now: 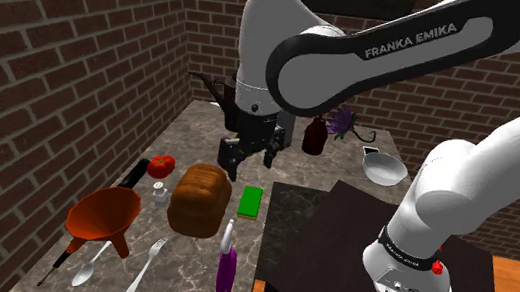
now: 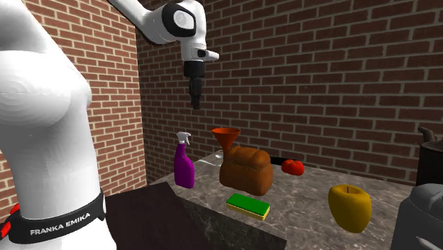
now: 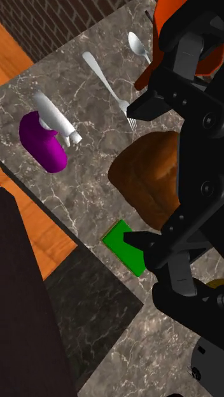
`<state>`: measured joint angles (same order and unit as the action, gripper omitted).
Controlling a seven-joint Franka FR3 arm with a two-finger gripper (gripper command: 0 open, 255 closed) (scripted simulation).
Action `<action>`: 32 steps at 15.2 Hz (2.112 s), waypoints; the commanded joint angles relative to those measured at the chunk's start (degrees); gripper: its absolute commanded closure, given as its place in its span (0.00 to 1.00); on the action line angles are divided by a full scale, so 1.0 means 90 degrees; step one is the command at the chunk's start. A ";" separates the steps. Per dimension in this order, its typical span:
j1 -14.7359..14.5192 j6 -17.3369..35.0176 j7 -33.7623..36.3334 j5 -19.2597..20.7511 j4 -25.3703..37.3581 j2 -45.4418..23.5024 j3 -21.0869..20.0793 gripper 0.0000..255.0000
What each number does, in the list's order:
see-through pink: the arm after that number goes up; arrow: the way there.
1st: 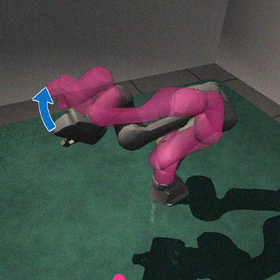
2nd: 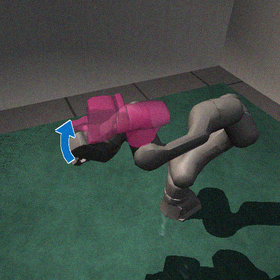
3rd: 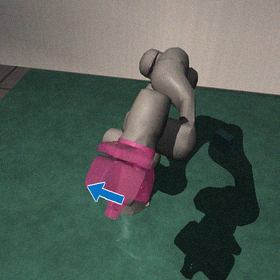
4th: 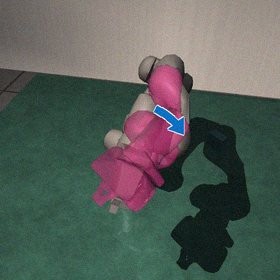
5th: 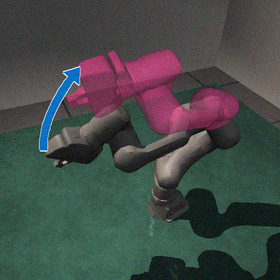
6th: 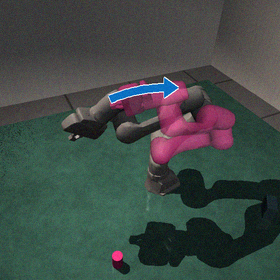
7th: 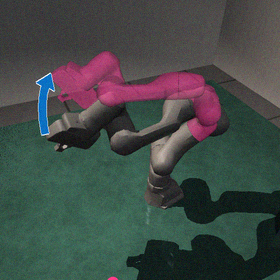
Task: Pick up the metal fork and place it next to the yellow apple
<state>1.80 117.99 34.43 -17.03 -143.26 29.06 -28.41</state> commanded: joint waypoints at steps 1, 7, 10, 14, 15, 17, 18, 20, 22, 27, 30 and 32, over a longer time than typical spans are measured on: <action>0.0116 0.0432 0.0549 -0.0007 0.0117 -0.0540 -0.0365 0.00; 0.0531 0.1490 0.2285 0.0562 0.0621 -0.2213 -0.1252 0.00; 0.0659 0.1938 0.3375 0.1279 0.0992 -0.3213 -0.1528 0.00; 0.0387 0.2327 0.4874 0.2429 0.1629 -0.4571 -0.1378 0.00; 0.0245 0.2389 0.5198 0.2666 0.1813 -0.4883 -0.1259 0.00; -0.0071 0.2485 0.5764 0.3047 0.2206 -0.5465 -0.0982 0.00; -0.0231 0.2522 0.6011 0.3196 0.2414 -0.5741 -0.0841 0.00; -0.0541 0.2579 0.6442 0.3420 0.2851 -0.6269 -0.0566 0.00; -0.0826 0.2613 0.6805 0.3567 0.3318 -0.6778 -0.0315 0.00; -0.1429 0.2599 0.7494 0.3694 0.4627 -0.8022 0.0199 0.00; -0.1653 0.2541 0.7728 0.3674 0.5288 -0.8583 0.0377 0.00; -0.1707 0.2625 0.7749 0.3712 0.5344 -0.8719 0.0426 0.00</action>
<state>-13.43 141.21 103.96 16.30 -95.27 -48.97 -24.78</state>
